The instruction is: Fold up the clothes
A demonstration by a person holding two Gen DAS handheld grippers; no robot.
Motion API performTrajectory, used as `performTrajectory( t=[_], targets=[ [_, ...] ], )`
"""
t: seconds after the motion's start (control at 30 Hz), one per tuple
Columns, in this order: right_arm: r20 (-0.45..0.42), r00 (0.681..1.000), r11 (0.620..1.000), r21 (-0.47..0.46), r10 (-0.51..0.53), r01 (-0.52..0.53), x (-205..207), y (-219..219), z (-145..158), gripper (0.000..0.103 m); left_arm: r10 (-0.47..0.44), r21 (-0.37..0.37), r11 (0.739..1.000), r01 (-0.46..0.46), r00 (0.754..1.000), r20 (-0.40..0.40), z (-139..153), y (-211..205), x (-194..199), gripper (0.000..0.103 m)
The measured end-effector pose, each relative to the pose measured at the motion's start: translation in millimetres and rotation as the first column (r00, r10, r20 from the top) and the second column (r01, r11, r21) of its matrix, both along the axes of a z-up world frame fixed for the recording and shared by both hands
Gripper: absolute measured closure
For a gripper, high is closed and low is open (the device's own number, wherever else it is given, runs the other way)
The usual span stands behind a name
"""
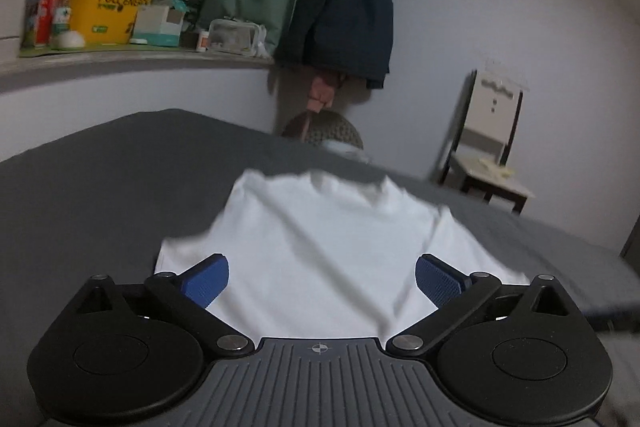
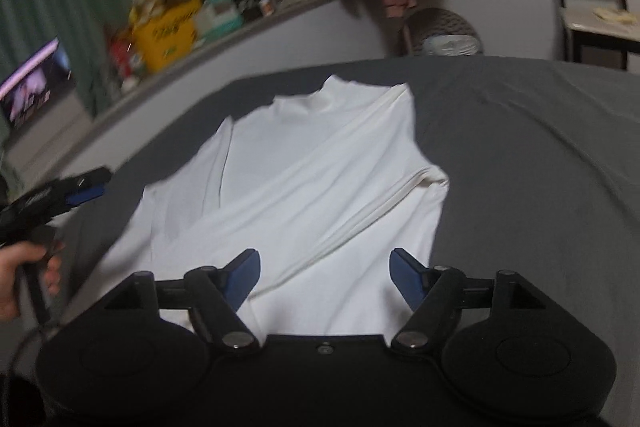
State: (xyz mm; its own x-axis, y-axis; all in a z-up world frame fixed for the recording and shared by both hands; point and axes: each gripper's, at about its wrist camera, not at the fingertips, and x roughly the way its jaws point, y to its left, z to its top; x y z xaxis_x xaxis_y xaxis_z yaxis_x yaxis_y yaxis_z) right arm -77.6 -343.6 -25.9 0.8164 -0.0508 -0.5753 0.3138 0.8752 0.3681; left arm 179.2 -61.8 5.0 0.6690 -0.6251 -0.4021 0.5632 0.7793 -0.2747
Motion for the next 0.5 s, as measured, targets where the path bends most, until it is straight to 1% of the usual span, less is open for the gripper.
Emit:
performTrajectory(
  t=[0.1,0.17,0.23,0.27,0.33,0.4,0.43,0.47,0.5],
  targets=[
    [0.018,1.0,0.998,0.053,-0.022,0.021,2.3,-10.8,-5.3,0.031,-0.009,-0.034,0.999,0.007,0.998,-0.057,8.2,-23.3,61.2,0.001],
    [0.02,1.0,0.997,0.074,-0.021,0.02,5.6,-16.1,-10.4,0.031,-0.013,-0.058,0.998,0.007,0.995,-0.1,6.6,-42.0,99.7,0.001],
    [0.009,1.0,0.996,0.089,-0.016,0.016,10.5,-17.6,-17.9,0.031,-0.001,-0.042,0.999,-0.006,0.989,-0.148,-0.6,-64.8,140.7,0.001],
    [0.007,1.0,0.995,0.098,-0.013,0.012,12.1,-16.9,-21.9,0.031,0.015,-0.018,1.0,-0.018,0.985,-0.169,-3.8,-75.1,160.0,0.001],
    [0.015,1.0,0.993,0.114,-0.006,0.005,14.9,-17.8,-26.7,0.031,0.051,0.056,0.998,-0.041,0.983,-0.178,-11.0,-92.0,187.3,0.001],
    [0.031,1.0,0.992,0.128,-0.004,0.001,15.5,-18.9,-30.2,0.031,0.078,0.118,0.991,-0.057,0.98,-0.183,-18.7,-105.9,210.4,0.009],
    [0.047,0.999,0.991,0.13,-0.006,-0.001,16.0,-20.0,-31.2,0.031,0.09,0.133,0.989,-0.065,0.977,-0.192,-23.8,-109.9,219.4,0.011],
    [0.063,0.998,0.991,0.132,-0.007,-0.001,16.5,-21.2,-32.2,0.031,0.104,0.147,0.986,-0.075,0.974,-0.202,-29.1,-113.6,228.3,0.015],
    [0.086,0.996,0.992,0.125,-0.013,0.002,16.8,-22.8,-32.3,0.031,0.119,0.162,0.983,-0.085,0.969,-0.217,-36.0,-116.5,236.9,0.024]
  ],
)
